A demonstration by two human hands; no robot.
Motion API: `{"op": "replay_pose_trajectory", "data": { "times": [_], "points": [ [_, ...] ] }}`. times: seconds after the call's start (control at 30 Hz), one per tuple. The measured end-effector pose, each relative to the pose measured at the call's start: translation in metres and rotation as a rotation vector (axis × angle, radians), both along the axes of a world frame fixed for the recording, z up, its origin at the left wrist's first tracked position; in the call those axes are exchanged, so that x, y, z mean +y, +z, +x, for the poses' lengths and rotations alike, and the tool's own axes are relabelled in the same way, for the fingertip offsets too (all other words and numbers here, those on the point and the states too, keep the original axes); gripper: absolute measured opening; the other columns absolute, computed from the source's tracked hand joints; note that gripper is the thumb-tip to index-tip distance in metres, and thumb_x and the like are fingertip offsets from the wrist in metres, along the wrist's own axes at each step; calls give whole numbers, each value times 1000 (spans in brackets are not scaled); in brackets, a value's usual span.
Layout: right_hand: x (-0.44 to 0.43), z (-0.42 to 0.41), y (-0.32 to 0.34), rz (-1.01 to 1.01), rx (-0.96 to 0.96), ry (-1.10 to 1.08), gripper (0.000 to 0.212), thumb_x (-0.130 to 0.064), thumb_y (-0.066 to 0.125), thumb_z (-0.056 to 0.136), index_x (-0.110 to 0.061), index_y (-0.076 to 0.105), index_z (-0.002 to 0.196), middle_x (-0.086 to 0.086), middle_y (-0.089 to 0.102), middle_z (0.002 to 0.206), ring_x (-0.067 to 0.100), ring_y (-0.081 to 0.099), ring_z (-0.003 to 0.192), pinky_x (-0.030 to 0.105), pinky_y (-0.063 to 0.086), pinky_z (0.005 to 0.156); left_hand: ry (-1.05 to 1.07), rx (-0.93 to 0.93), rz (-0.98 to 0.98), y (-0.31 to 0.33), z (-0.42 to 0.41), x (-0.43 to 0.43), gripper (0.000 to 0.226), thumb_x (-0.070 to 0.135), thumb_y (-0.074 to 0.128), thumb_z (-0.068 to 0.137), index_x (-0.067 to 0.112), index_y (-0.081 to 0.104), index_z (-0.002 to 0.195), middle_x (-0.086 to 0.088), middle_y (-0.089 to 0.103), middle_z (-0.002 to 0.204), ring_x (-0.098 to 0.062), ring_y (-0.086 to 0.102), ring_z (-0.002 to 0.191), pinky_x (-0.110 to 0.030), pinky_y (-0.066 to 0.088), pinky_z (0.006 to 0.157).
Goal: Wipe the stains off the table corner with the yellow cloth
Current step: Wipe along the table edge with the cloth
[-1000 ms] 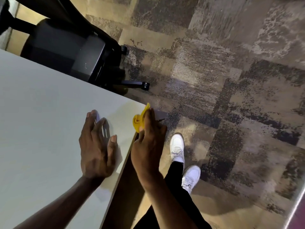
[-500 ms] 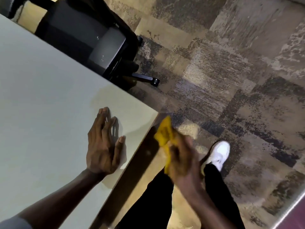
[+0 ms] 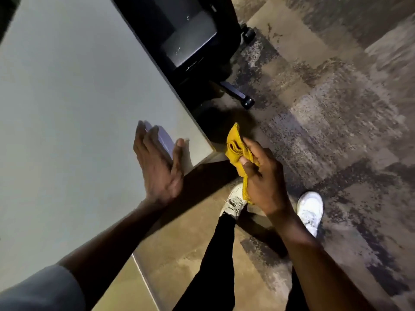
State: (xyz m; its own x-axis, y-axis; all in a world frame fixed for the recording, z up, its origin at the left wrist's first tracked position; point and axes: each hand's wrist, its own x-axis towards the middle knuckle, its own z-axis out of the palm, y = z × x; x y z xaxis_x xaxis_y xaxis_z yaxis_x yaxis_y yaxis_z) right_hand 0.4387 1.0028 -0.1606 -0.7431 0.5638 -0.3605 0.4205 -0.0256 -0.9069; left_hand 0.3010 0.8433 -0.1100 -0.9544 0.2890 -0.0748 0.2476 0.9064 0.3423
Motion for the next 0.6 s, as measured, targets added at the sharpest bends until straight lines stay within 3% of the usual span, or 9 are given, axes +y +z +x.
{"op": "replay_pose_trajectory", "data": {
  "times": [0.07, 0.13, 0.2, 0.3, 0.37, 0.5, 0.6],
  "points": [
    [8, 6, 1, -11, 32, 25, 54, 8, 60, 100, -19, 65, 147, -6, 62, 121, -11, 57, 96, -11, 35, 83, 101, 58, 4, -8, 7, 17, 81, 58, 48, 110, 0, 37, 165, -19, 23, 182, -33, 15, 172, -55, 18, 139],
    [9, 6, 3, 7, 89, 84, 58, 14, 58, 96, -15, 67, 145, -13, 61, 126, -18, 55, 109, -5, 41, 93, 143, 144, -48, -16, 8, 21, 78, 55, 47, 111, -3, 42, 162, -21, 31, 179, -36, 21, 171, -51, 20, 138],
    [8, 0, 9, 82, 145, 194, 65, 17, 57, 92, -15, 65, 148, -10, 64, 144, 0, 55, 127, 13, 45, 107, 135, 200, -101, -23, 7, 19, 74, 52, 46, 112, -4, 44, 161, -23, 35, 177, -38, 27, 169, -49, 24, 137],
    [-4, -7, 15, 163, 139, 371, 76, 19, 56, 90, -15, 52, 158, -5, 56, 162, 18, 54, 143, 16, 34, 117, 110, 224, -133, -28, 5, 15, 71, 50, 44, 114, -3, 44, 161, -22, 33, 177, -38, 27, 169, -46, 24, 134],
    [-12, -7, 20, 152, 92, 390, 82, 19, 56, 88, -15, 46, 162, -4, 50, 166, 20, 53, 148, 24, 33, 124, 104, 234, -147, -30, 4, 14, 71, 51, 42, 114, -2, 42, 161, -22, 32, 178, -37, 26, 169, -44, 22, 134],
    [-1, -34, 20, 174, 95, 395, 79, 17, 53, 85, -12, 51, 159, -1, 55, 162, 23, 54, 147, 37, 39, 123, 112, 233, -167, -30, 5, 15, 76, 56, 35, 113, 0, 39, 164, -20, 29, 180, -35, 23, 170, -41, 20, 135],
    [11, -51, 16, 205, 128, 491, 75, 13, 52, 89, -12, 49, 160, 1, 54, 163, 21, 54, 149, 37, 36, 126, 115, 223, -165, -28, 6, 15, 77, 57, 35, 113, 0, 38, 164, -19, 28, 181, -34, 23, 171, -42, 21, 135]
  ]
}}
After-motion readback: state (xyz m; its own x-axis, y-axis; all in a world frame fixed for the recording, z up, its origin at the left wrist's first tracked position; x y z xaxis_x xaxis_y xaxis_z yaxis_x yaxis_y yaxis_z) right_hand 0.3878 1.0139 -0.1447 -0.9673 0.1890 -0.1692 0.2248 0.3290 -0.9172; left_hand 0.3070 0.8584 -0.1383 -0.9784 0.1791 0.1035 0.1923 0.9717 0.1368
